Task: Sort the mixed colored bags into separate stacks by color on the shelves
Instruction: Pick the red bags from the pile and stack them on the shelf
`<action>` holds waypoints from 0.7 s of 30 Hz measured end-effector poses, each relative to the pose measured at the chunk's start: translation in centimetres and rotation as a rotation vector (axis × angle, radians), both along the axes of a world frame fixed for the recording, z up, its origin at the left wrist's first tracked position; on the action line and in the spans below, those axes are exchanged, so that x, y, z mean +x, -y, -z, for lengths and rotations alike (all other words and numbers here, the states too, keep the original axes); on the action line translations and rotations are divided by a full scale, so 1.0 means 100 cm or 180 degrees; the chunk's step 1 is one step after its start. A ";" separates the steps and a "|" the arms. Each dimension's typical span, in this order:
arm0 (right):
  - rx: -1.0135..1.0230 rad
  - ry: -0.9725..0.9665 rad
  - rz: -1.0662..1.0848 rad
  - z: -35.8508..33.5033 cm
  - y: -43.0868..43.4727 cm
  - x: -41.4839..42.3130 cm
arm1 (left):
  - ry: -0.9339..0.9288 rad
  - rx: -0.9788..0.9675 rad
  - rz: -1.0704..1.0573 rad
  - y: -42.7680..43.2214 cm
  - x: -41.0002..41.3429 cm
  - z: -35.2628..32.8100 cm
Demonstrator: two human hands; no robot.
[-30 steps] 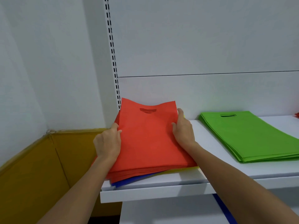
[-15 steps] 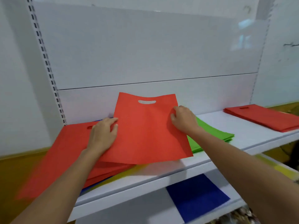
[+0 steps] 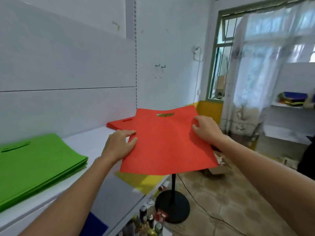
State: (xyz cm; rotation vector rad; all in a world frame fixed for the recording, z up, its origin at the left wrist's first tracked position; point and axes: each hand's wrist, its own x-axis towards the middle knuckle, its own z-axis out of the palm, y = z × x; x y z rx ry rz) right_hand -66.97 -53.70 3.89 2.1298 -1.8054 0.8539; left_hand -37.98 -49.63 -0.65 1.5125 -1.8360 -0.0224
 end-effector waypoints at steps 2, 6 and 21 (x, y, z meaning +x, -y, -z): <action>0.0038 -0.0003 0.0129 0.000 0.009 -0.044 | -0.0008 -0.0012 0.0184 0.022 -0.035 0.000; -0.0001 0.0128 0.0254 0.004 0.034 -0.095 | 0.0014 0.0000 0.0330 0.060 -0.085 -0.004; 0.0003 0.0397 0.0310 0.006 0.231 -0.167 | -0.0098 0.0075 0.0363 0.268 -0.164 -0.011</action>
